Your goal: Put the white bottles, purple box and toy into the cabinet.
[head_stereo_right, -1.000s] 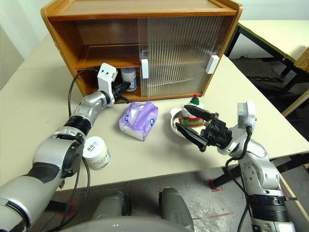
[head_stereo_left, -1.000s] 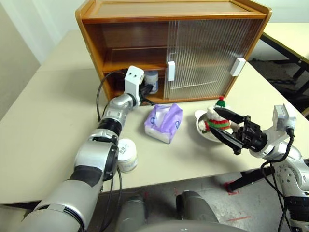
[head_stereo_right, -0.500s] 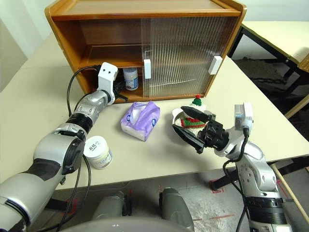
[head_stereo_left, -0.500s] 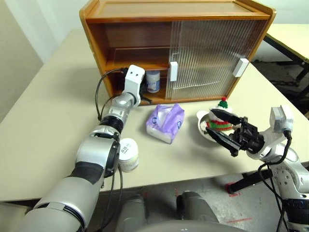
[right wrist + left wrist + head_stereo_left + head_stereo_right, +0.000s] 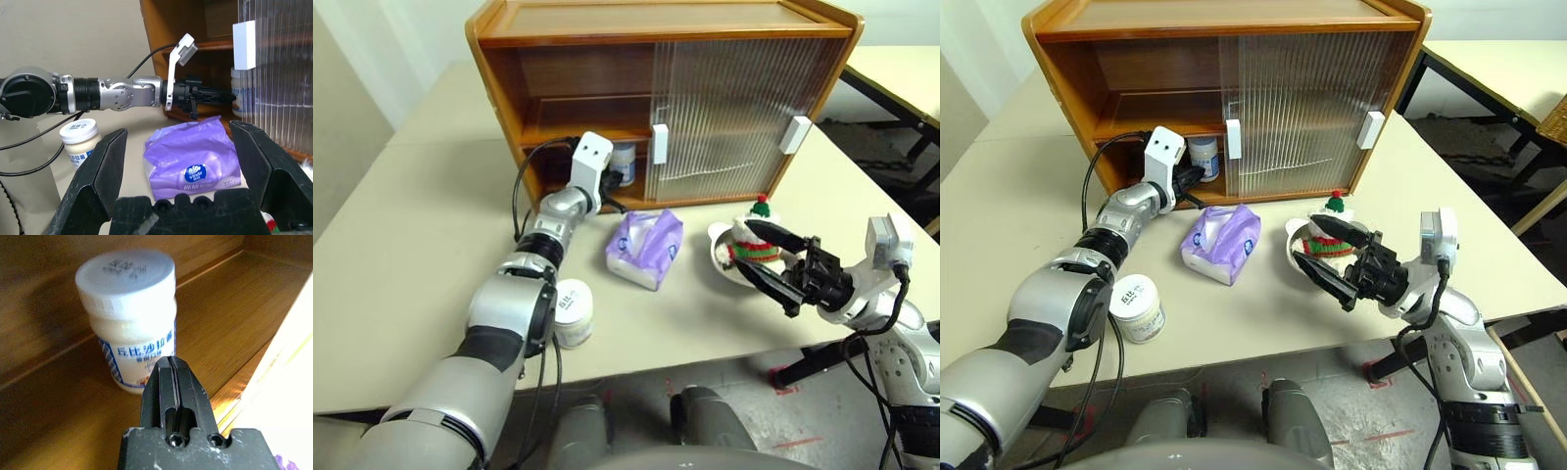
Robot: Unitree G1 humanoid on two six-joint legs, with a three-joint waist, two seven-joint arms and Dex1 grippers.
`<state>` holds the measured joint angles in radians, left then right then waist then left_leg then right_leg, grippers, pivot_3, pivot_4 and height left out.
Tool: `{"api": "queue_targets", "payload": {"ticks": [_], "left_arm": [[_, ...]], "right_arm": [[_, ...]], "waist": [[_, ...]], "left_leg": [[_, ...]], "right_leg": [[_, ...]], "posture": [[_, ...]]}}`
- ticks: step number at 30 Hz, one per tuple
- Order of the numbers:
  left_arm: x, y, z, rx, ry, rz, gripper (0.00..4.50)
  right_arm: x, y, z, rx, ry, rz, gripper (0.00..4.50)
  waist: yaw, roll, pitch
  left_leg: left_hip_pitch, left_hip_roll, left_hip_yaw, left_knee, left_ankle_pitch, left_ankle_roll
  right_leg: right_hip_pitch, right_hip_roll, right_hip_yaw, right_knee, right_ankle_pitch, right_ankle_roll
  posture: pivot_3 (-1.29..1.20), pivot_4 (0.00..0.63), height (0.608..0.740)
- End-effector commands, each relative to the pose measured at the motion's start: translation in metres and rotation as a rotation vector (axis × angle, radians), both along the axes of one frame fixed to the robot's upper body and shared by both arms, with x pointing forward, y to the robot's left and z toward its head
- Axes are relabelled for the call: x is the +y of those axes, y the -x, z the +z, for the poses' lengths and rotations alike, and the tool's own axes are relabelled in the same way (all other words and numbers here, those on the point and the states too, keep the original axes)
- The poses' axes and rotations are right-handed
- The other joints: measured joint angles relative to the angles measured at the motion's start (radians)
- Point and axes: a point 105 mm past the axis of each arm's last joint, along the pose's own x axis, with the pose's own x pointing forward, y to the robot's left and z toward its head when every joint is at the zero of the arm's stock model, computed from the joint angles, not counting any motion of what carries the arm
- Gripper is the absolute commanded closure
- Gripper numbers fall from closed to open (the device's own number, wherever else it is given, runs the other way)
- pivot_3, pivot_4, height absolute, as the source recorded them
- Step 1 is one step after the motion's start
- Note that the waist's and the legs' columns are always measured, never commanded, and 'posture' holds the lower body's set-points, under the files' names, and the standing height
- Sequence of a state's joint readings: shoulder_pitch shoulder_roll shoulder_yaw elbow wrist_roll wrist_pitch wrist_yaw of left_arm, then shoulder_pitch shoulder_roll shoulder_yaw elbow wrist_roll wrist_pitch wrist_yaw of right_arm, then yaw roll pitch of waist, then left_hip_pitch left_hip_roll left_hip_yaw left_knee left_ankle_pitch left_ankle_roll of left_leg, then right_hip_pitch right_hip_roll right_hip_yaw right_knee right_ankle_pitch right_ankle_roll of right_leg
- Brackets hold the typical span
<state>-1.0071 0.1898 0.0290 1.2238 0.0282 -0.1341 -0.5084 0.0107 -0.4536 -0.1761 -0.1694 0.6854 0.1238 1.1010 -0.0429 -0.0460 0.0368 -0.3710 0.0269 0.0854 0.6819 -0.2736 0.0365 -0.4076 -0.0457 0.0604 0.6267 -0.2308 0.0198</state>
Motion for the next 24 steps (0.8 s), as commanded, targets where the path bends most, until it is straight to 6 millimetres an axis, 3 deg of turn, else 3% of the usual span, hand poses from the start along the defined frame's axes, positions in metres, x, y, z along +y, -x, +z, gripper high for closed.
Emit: {"api": "queue_targets", "payload": {"ticks": [1, 2, 5, 11, 15, 21, 24], "left_arm": [[0.015, 0.004, 0.015, -0.069, 0.049, -0.044, 4.48], [0.019, 0.006, 0.019, -0.083, 0.065, -0.058, 4.48], [0.036, 0.017, 0.027, -0.109, 0.100, -0.089, 3.86], [0.066, 0.053, 0.058, -0.145, 0.307, -0.175, 1.59], [0.088, 0.088, 0.074, -0.155, 0.298, -0.312, 0.03], [0.118, 0.133, 0.070, -0.136, 0.152, -0.464, 0.03], [0.123, 0.155, 0.061, -0.089, 0.106, -0.536, 0.03]], "right_arm": [[-0.003, -0.003, 0.003, -0.013, 0.001, 0.005, 0.00], [-0.003, -0.003, 0.003, -0.014, 0.000, 0.006, 0.00], [-0.005, -0.004, 0.002, -0.012, -0.002, 0.007, 0.00], [-0.007, -0.008, 0.003, -0.029, -0.021, 0.019, 0.00], [-0.002, -0.005, 0.003, -0.042, -0.014, 0.081, 0.00], [0.000, -0.008, 0.002, -0.038, 0.003, 0.123, 0.00], [0.002, -0.010, 0.001, -0.035, 0.007, 0.147, 0.00]], "waist": [[-0.001, 0.001, 0.000], [-0.001, 0.001, -0.001], [0.000, 0.002, -0.001], [0.004, 0.002, -0.001], [0.004, 0.003, -0.002], [0.008, 0.004, -0.003], [0.011, 0.004, -0.003]], "left_leg": [[0.000, 0.000, 0.000, 0.000, 0.000, 0.000], [0.000, 0.000, 0.000, 0.000, 0.000, 0.000], [0.000, 0.001, 0.000, 0.000, 0.000, 0.000], [0.000, 0.002, 0.000, 0.000, 0.000, 0.000], [0.002, 0.002, 0.000, 0.000, 0.001, 0.001], [0.006, 0.002, 0.003, 0.000, 0.002, 0.004], [0.008, 0.002, 0.004, 0.000, 0.000, 0.000]], "right_leg": [[0.000, 0.000, 0.000, 0.000, 0.000, -0.001], [0.000, 0.000, 0.000, 0.000, 0.001, -0.002], [0.000, 0.000, 0.000, 0.001, 0.001, -0.002], [0.000, 0.000, 0.000, 0.002, 0.002, -0.003], [0.000, 0.000, 0.000, 0.004, 0.001, -0.003], [0.001, -0.001, 0.000, 0.007, -0.004, -0.006], [0.002, -0.003, 0.001, 0.010, -0.007, -0.007]], "posture": [[-0.04, 0.000, 0.740], [-0.03, 0.000, 0.740], [-0.02, 0.000, 0.740], [-0.01, 0.000, 0.740], [0.01, 0.000, 0.740], [0.06, 0.000, 0.740], [0.07, 0.003, 0.740]]}}
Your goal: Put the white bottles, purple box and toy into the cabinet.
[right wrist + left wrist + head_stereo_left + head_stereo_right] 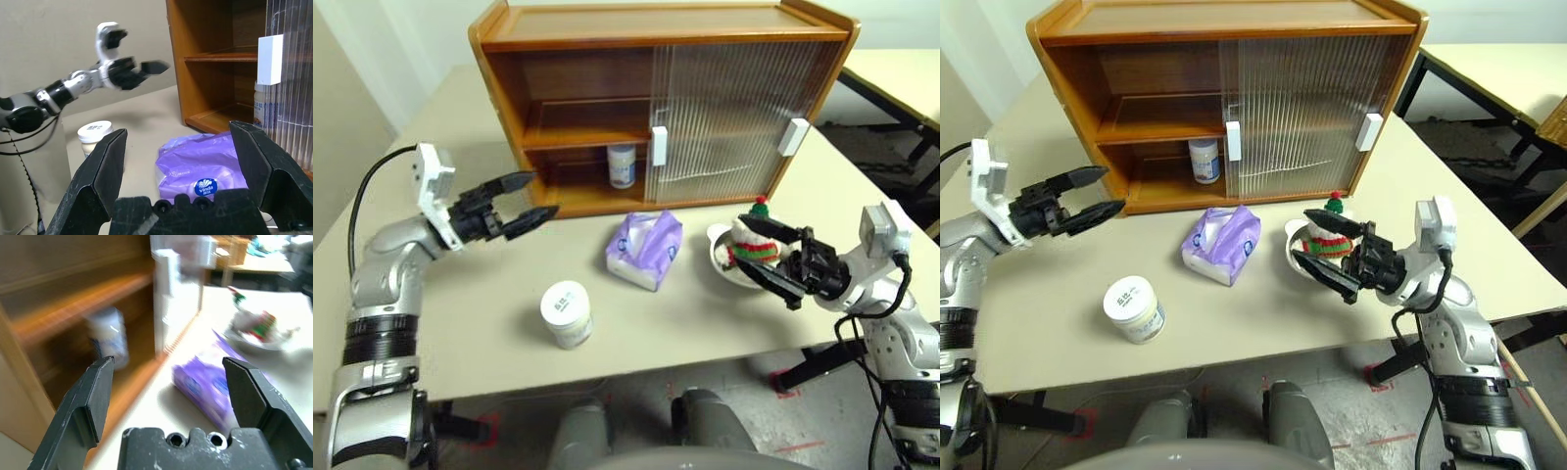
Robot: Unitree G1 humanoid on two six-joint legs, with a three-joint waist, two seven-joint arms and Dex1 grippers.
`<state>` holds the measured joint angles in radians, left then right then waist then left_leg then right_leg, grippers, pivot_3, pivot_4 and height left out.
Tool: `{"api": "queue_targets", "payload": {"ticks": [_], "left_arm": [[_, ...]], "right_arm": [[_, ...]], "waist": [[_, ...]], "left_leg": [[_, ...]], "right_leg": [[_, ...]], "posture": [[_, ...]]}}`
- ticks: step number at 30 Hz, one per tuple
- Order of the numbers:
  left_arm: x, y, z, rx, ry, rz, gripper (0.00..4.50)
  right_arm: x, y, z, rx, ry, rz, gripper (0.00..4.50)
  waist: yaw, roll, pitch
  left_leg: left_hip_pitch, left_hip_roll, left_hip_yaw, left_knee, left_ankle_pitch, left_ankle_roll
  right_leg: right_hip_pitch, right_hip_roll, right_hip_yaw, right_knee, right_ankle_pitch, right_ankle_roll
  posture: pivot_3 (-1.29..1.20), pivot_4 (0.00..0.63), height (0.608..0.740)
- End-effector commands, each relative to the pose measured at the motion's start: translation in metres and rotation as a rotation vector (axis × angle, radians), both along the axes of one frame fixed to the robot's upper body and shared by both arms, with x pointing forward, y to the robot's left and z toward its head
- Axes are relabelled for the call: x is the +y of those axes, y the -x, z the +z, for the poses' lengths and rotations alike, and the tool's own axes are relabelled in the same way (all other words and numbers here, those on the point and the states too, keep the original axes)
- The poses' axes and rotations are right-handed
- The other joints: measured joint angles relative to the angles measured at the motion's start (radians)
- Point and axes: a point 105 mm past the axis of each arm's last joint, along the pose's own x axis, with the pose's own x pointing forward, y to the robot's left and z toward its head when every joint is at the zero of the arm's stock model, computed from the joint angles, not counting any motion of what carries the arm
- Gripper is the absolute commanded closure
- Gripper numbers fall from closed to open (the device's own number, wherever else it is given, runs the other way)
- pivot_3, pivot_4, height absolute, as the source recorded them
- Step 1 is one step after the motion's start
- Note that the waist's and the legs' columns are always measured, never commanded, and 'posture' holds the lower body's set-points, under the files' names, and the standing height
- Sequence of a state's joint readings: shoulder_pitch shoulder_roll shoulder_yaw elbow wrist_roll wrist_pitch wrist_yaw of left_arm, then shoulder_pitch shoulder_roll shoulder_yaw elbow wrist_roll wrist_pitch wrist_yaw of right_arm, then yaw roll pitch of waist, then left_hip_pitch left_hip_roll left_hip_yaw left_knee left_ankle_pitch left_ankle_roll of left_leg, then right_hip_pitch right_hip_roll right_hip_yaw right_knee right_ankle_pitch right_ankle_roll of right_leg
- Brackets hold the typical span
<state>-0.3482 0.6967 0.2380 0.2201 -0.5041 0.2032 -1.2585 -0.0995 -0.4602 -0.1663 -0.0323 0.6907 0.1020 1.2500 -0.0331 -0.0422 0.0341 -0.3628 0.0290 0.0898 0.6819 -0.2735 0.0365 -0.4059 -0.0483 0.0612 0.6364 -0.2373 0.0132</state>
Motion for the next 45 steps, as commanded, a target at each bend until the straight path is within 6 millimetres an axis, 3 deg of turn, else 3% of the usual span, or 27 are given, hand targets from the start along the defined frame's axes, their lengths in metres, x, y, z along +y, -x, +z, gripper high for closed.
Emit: {"api": "queue_targets", "payload": {"ticks": [1, 4, 10, 16, 20, 33, 45], "left_arm": [[-0.002, 0.026, 0.001, -0.014, -0.044, -0.119, 0.03], [-0.002, 0.045, -0.006, -0.014, -0.070, -0.190, 0.03], [0.017, 0.078, -0.032, 0.039, -0.163, -0.275, 0.03], [0.022, 0.094, -0.033, 0.050, -0.137, -0.281, 0.03], [0.017, 0.103, -0.044, 0.084, -0.150, -0.297, 0.03], [-0.015, 0.108, -0.099, 0.165, -0.237, -0.349, 0.03], [-0.052, 0.085, -0.136, 0.160, -0.256, -0.311, 0.03]], "right_arm": [[0.002, -0.001, 0.000, -0.002, 0.013, 0.033, 0.00], [0.006, -0.002, 0.000, -0.007, 0.013, 0.055, 0.00], [0.009, -0.002, -0.003, -0.004, 0.039, 0.086, 0.00], [0.010, -0.002, -0.005, 0.000, 0.054, 0.106, 0.00], [0.011, -0.005, -0.008, 0.009, 0.077, 0.104, 0.00], [0.013, -0.009, -0.001, -0.001, 0.057, 0.107, 0.00], [0.009, -0.009, -0.001, 0.004, 0.085, 0.101, 0.00]], "waist": [[0.001, 0.000, 0.000], [0.008, 0.000, 0.000], [0.024, 0.003, 0.002], [0.029, 0.004, 0.004], [0.030, 0.005, 0.007], [0.052, 0.008, 0.013], [0.056, 0.008, 0.011]], "left_leg": [[0.000, 0.000, 0.000, 0.000, 0.000, 0.000], [0.003, 0.000, 0.001, 0.000, -0.001, -0.001], [0.006, 0.002, 0.001, -0.001, -0.001, -0.002], [0.005, 0.002, 0.001, -0.001, -0.001, -0.002], [0.005, 0.002, 0.001, -0.001, -0.001, -0.002], [0.004, 0.002, 0.001, -0.003, -0.002, -0.003], [0.004, 0.001, 0.001, -0.003, -0.002, -0.003]], "right_leg": [[0.000, 0.000, 0.000, 0.001, -0.001, 0.001], [0.000, -0.001, 0.000, 0.006, -0.005, 0.001], [0.000, -0.001, 0.000, 0.008, -0.009, -0.004], [0.000, -0.003, 0.000, 0.008, -0.010, -0.003], [0.000, -0.004, 0.000, 0.008, -0.011, -0.002], [-0.001, -0.003, 0.000, 0.007, -0.012, -0.001], [-0.001, -0.004, -0.001, 0.006, -0.011, 0.001]], "posture": [[0.07, 0.003, 0.740], [0.08, 0.007, 0.740], [0.08, 0.014, 0.740], [0.09, 0.022, 0.740], [0.11, 0.027, 0.740], [0.11, 0.017, 0.740], [0.10, 0.012, 0.740]]}}
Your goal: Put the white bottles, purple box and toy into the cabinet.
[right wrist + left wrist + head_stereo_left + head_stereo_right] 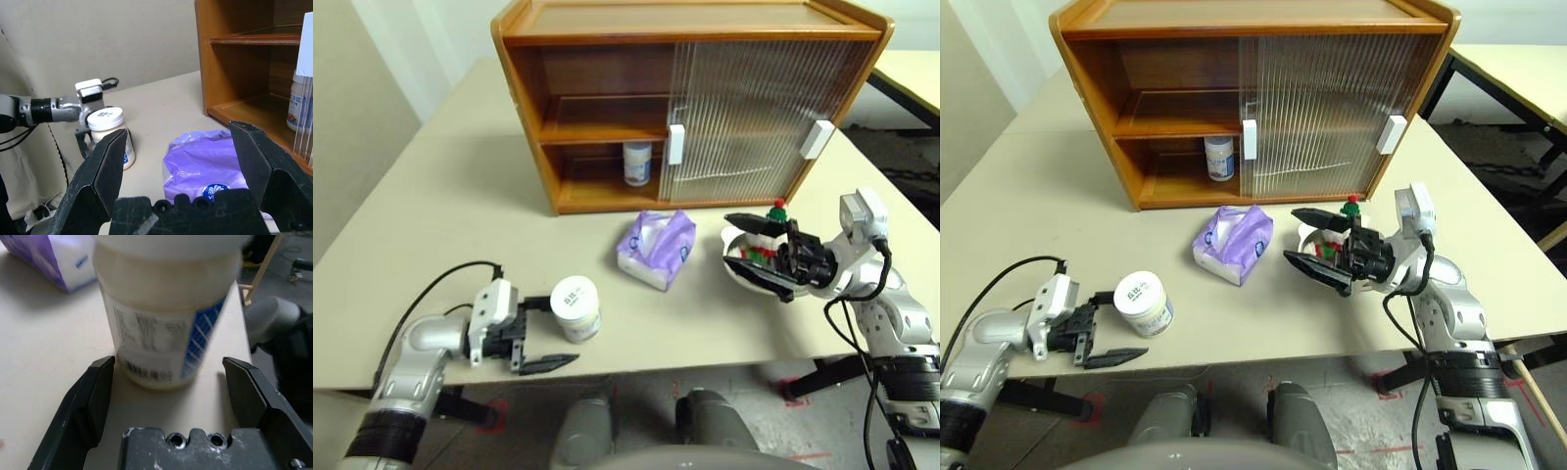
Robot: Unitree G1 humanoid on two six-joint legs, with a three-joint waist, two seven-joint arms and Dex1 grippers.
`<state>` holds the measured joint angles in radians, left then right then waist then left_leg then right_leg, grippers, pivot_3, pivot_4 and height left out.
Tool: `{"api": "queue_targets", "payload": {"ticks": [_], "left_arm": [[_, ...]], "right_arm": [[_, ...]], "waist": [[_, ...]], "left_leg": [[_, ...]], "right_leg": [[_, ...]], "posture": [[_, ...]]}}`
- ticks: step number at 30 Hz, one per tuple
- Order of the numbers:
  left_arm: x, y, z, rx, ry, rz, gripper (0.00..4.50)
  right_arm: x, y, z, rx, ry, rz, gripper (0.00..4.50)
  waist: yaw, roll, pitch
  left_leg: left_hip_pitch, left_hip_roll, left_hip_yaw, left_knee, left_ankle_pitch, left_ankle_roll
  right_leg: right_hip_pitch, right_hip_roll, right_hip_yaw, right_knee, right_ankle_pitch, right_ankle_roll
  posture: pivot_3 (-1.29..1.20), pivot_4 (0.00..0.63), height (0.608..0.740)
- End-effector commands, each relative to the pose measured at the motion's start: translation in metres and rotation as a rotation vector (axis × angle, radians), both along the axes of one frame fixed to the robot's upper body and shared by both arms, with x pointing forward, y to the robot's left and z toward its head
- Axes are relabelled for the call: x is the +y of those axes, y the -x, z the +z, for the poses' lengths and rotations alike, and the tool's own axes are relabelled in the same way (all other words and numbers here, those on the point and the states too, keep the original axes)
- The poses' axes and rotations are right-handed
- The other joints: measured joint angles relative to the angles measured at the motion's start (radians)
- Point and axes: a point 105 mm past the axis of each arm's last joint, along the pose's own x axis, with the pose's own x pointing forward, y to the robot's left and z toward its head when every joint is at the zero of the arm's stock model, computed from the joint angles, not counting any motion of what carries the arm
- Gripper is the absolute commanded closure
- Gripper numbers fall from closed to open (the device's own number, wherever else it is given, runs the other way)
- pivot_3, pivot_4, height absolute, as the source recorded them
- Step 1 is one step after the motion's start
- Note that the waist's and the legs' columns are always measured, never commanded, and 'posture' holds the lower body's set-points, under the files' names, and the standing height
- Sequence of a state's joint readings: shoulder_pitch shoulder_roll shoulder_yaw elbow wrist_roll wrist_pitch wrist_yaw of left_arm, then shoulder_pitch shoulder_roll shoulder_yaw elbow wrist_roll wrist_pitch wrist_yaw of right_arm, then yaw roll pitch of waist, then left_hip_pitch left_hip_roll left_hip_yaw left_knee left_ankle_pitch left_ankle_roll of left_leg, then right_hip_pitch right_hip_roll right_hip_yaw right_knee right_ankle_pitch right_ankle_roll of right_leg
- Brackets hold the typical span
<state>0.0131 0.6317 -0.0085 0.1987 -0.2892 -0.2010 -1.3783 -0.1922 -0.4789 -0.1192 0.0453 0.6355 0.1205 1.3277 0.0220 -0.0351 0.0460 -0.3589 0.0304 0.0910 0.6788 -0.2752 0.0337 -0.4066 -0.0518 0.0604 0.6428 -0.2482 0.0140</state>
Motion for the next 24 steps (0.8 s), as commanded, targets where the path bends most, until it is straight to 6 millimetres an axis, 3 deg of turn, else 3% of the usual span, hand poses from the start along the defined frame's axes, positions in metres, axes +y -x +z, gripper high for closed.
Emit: {"api": "queue_targets", "payload": {"ticks": [1, 8, 11, 13, 19, 24], "left_arm": [[-0.016, -0.004, -0.012, 0.010, 0.014, -0.003, 0.03], [-0.029, -0.002, -0.019, 0.041, 0.065, 0.009, 0.03], [-0.033, 0.001, -0.022, 0.058, 0.091, 0.005, 0.62], [-0.034, 0.003, -0.023, 0.071, 0.103, 0.004, 1.30], [-0.033, -0.003, -0.016, 0.042, 0.134, 0.049, 1.36], [-0.029, -0.030, 0.007, -0.096, 0.184, 0.158, 1.36]], "right_arm": [[-0.001, 0.000, 0.001, -0.002, 0.012, 0.000, 0.00], [-0.002, 0.002, -0.001, 0.004, 0.021, -0.012, 0.00], [-0.002, 0.003, -0.002, 0.006, 0.021, -0.014, 0.00], [-0.001, 0.003, -0.003, 0.008, 0.022, -0.013, 0.00], [0.001, 0.003, -0.003, 0.011, 0.026, -0.007, 0.00], [0.001, 0.000, -0.001, 0.006, 0.010, -0.017, 0.00]], "waist": [[0.001, 0.002, -0.001], [0.016, 0.005, -0.003], [0.023, 0.007, -0.004], [0.025, 0.009, -0.005], [0.025, 0.009, -0.006], [0.029, 0.008, -0.005]], "left_leg": [[0.000, 0.000, 0.000, 0.000, 0.000, 0.000], [0.000, -0.001, 0.001, 0.000, 0.000, 0.000], [0.000, -0.001, 0.001, 0.000, 0.000, 0.000], [0.000, -0.001, 0.001, 0.000, 0.000, 0.000], [0.000, -0.002, 0.001, 0.000, 0.000, 0.001], [-0.002, -0.001, 0.000, 0.000, 0.000, 0.001]], "right_leg": [[0.000, 0.000, 0.000, 0.000, 0.000, 0.000], [0.001, -0.001, 0.001, -0.001, 0.001, 0.002], [0.001, -0.001, 0.001, -0.002, 0.000, 0.001], [0.001, -0.001, 0.001, -0.003, 0.000, 0.001], [0.001, -0.001, 0.001, -0.005, -0.001, 0.000], [0.001, -0.002, 0.000, -0.006, 0.000, 0.001]], "posture": [[0.10, 0.012, 0.740], [0.09, 0.013, 0.740], [0.08, 0.014, 0.740], [0.09, 0.014, 0.740], [0.09, 0.014, 0.740], [0.09, 0.013, 0.740]]}}
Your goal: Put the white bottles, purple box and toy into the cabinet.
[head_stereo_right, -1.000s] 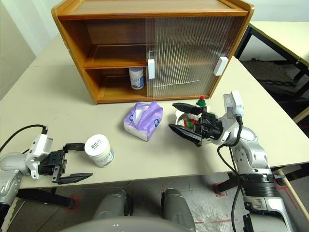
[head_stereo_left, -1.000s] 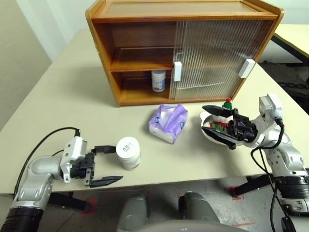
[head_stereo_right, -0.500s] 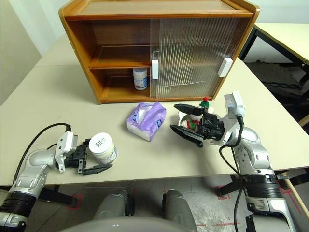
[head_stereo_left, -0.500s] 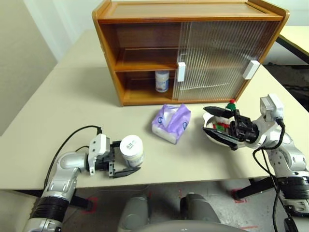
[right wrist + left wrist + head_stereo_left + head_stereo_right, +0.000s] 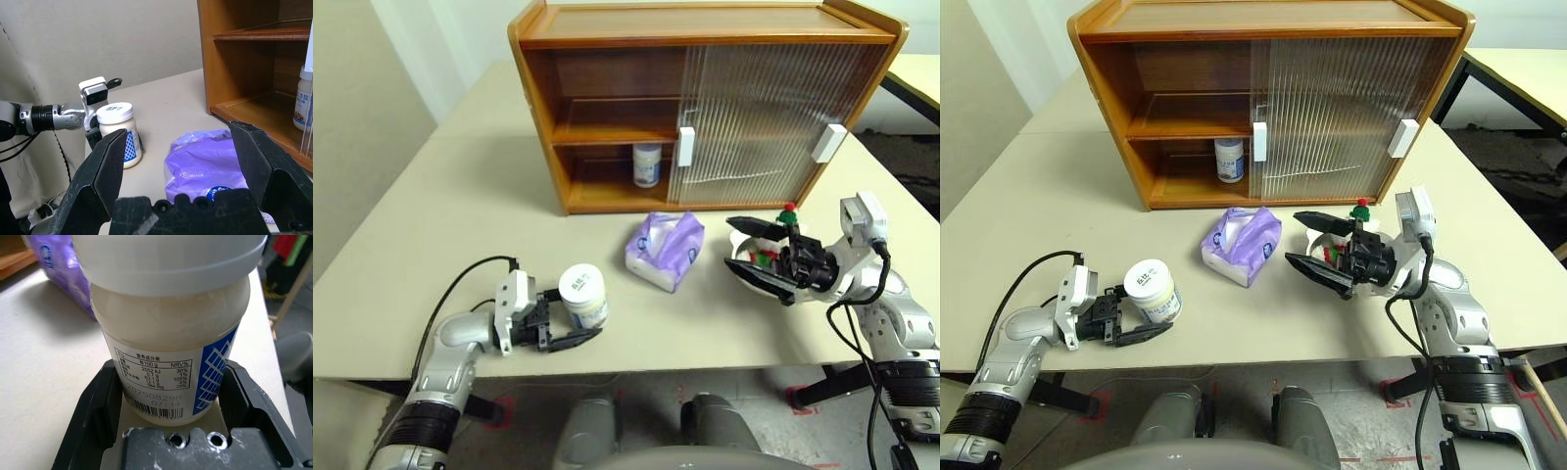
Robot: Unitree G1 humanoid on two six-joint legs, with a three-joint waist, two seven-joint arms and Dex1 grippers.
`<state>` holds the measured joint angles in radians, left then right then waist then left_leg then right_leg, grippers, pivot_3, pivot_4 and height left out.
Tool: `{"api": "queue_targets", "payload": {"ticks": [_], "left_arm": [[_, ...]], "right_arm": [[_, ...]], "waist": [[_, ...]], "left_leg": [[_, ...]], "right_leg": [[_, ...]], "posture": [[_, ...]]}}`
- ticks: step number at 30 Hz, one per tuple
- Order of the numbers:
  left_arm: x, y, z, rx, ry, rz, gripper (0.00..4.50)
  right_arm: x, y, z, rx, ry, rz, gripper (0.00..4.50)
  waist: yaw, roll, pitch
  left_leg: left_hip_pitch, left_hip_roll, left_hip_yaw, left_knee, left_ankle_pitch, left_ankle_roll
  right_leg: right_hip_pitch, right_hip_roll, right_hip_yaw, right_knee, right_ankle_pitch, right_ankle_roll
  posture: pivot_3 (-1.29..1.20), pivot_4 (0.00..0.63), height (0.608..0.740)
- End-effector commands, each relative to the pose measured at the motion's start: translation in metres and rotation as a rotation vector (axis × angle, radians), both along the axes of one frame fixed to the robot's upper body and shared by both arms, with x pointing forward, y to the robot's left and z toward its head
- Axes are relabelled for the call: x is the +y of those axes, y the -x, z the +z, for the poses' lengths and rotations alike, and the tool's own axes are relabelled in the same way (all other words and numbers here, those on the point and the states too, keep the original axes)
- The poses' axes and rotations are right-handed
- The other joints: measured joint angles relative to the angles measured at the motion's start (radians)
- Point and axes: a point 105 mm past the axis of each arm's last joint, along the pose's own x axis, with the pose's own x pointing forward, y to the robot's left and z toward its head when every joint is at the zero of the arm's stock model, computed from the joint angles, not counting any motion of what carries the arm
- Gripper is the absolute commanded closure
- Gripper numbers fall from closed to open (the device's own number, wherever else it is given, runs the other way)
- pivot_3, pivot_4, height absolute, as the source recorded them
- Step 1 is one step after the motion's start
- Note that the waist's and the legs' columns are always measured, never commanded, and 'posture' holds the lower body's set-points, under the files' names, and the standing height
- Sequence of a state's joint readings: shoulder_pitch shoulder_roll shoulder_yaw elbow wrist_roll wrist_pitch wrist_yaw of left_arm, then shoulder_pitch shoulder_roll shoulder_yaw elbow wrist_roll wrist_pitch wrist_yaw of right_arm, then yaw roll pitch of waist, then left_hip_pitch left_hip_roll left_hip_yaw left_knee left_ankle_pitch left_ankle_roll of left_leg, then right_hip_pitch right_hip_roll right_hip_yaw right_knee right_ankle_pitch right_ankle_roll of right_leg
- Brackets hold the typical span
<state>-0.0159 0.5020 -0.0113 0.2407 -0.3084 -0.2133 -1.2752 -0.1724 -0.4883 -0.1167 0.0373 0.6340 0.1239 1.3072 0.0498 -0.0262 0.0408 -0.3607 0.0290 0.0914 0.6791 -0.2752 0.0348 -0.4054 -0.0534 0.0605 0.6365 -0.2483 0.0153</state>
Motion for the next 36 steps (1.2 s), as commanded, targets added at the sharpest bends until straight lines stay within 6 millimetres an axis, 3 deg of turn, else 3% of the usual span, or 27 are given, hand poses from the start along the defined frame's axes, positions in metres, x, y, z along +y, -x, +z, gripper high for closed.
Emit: {"api": "queue_targets", "payload": {"ticks": [1, 7, 12, 17, 22, 30, 36], "left_arm": [[-0.006, -0.021, 0.014, -0.091, 0.048, 0.082, 1.36], [-0.019, -0.066, 0.038, -0.191, 0.105, 0.257, 1.36], [-0.032, -0.100, 0.039, -0.211, 0.075, 0.386, 1.36], [-0.033, -0.130, 0.038, -0.205, 0.014, 0.527, 1.36], [-0.040, -0.159, 0.051, -0.229, 0.042, 0.631, 1.36], [-0.054, -0.183, 0.056, -0.223, 0.010, 0.681, 1.36], [-0.042, -0.194, 0.056, -0.196, -0.001, 0.760, 1.36]], "right_arm": [[0.004, -0.002, 0.005, -0.016, -0.017, -0.004, 0.00], [0.007, -0.008, 0.005, -0.026, -0.043, -0.072, 0.00], [0.017, -0.011, 0.001, -0.038, -0.028, -0.117, 0.00], [0.026, -0.009, 0.002, -0.047, -0.042, -0.115, 0.00], [0.031, -0.009, 0.001, -0.045, -0.067, -0.106, 0.00], [0.038, -0.008, 0.002, -0.052, -0.105, -0.096, 0.00], [0.038, -0.007, 0.000, -0.052, -0.116, -0.117, 0.00]], "waist": [[0.001, -0.002, 0.001], [-0.005, -0.010, 0.005], [-0.008, -0.011, 0.004], [-0.008, -0.012, 0.005], [-0.007, -0.013, 0.005], [-0.015, -0.014, 0.004], [-0.035, -0.015, 0.004]], "left_leg": [[0.000, 0.000, 0.000, 0.000, 0.000, 0.000], [-0.004, 0.002, -0.001, 0.000, 0.000, 0.000], [-0.010, 0.001, -0.001, 0.000, 0.001, 0.002], [-0.011, 0.001, -0.002, 0.000, 0.001, 0.004], [-0.012, 0.000, -0.002, 0.000, 0.000, 0.003], [-0.012, 0.000, -0.003, 0.001, 0.000, 0.004], [-0.013, 0.000, -0.003, 0.001, 0.000, 0.004]], "right_leg": [[0.000, 0.000, 0.000, 0.000, 0.000, 0.000], [-0.002, 0.003, -0.001, 0.000, 0.004, 0.003], [-0.006, 0.003, 0.000, -0.002, 0.007, 0.001], [-0.007, 0.004, -0.001, -0.002, 0.007, 0.001], [-0.007, 0.004, -0.001, -0.003, 0.007, 0.001], [-0.007, 0.005, -0.001, -0.004, 0.008, 0.002], [-0.007, 0.006, -0.001, -0.004, 0.008, 0.002]], "posture": [[0.09, 0.013, 0.740], [0.09, 0.017, 0.740], [0.07, 0.016, 0.740], [0.06, 0.015, 0.740], [0.06, 0.007, 0.740], [0.04, 0.000, 0.740], [-0.01, 0.000, 0.740]]}}
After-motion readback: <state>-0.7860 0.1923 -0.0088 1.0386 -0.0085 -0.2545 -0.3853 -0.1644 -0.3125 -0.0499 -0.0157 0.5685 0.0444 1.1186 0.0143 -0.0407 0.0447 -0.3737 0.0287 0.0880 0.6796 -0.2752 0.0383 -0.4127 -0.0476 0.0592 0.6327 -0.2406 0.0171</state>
